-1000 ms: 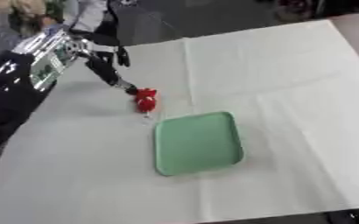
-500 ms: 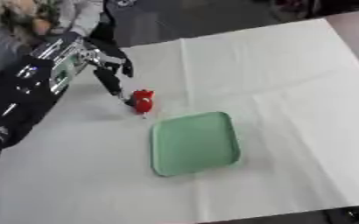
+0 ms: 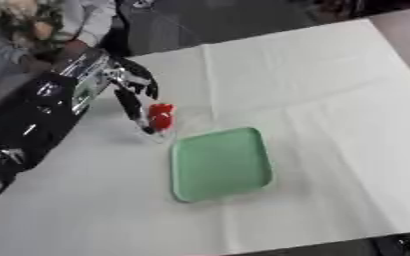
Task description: Pick up objects on the table and place them in the box.
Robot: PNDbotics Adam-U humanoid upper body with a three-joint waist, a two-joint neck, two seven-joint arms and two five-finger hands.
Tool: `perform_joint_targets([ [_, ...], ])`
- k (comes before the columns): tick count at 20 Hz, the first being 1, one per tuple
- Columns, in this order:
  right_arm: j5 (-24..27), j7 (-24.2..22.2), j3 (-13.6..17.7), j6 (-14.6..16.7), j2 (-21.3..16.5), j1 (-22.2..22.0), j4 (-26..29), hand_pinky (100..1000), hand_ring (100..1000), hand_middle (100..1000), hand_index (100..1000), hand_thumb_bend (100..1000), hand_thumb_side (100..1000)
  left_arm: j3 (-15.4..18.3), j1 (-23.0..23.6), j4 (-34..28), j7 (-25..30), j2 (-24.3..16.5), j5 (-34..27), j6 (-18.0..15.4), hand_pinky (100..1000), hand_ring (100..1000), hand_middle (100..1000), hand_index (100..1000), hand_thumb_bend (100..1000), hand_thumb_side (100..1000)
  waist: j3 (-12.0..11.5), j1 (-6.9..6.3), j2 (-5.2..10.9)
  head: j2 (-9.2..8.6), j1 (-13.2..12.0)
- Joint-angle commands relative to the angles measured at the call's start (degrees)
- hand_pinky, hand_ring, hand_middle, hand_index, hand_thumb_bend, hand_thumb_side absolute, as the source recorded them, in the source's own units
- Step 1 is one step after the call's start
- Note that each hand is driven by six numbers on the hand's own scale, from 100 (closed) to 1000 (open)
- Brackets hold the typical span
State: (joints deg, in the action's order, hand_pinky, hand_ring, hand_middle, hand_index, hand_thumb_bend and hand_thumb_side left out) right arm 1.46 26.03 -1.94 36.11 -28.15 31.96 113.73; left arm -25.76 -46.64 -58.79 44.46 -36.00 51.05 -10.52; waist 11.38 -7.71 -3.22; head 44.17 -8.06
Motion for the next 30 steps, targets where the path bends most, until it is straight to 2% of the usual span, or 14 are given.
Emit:
perform_joint_targets([
  [1,0.26,0.24,0.34,-0.04,-0.28,1.2,0.86,100,473,402,441,140,411,0.27,-0.59,0.27,0.09,-0.69,-0.12,-0.7,714,716,808,879,664,487,0.07,0.17,0.7,-0.05,-0.67],
  [9,0.28,0.19,0.35,0.07,-0.36,1.33,0.86,100,469,401,441,139,410,0.37,0.0,0.97,-1.18,-0.68,1.62,-1.81,696,710,818,882,626,402,0.14,0.24,0.47,-0.05,-0.69],
  [21,0.73,-0.1,0.39,0.27,0.12,1.8,0.86,100,472,403,440,138,411,0.93,0.76,2.43,-7.27,1.28,4.53,-4.25,708,748,886,918,640,407,0.66,0.36,0.34,-0.05,-1.63],
  [23,0.77,-0.11,0.44,0.28,0.23,1.9,0.86,100,474,405,440,138,410,0.95,0.78,2.86,-7.83,1.73,5.14,-4.56,665,724,867,898,634,399,0.74,0.35,0.31,-0.05,-1.82],
  [24,0.79,-0.1,0.46,0.28,0.26,1.94,0.86,100,474,405,440,138,411,0.94,0.76,3.07,-7.96,1.88,5.42,-4.74,611,685,843,883,630,390,0.76,0.35,0.3,-0.05,-1.89],
  [25,0.8,-0.1,0.47,0.28,0.28,1.98,0.86,100,474,404,440,138,411,0.88,0.76,3.22,-8.06,1.98,5.8,-4.92,511,610,808,870,626,381,0.79,0.34,0.28,-0.05,-1.99],
  [26,0.8,-0.1,0.47,0.27,0.3,2.02,0.86,100,473,403,439,141,410,0.87,0.8,3.34,-8.26,2.07,6.24,-5.04,425,583,794,865,628,377,0.81,0.33,0.25,-0.05,-2.05],
  [28,0.79,-0.12,0.48,0.27,0.32,2.07,0.86,100,473,403,439,139,409,1.07,0.94,3.77,-9.03,2.2,6.63,-4.82,352,513,733,809,603,353,0.84,0.34,0.2,-0.05,-2.11],
  [30,0.78,-0.12,0.5,0.26,0.26,2.03,0.86,100,471,400,438,139,408,1.32,0.97,4.25,-10.11,2.2,6.14,-4.2,286,460,652,721,475,326,0.79,0.36,0.18,-0.05,-2.13],
])
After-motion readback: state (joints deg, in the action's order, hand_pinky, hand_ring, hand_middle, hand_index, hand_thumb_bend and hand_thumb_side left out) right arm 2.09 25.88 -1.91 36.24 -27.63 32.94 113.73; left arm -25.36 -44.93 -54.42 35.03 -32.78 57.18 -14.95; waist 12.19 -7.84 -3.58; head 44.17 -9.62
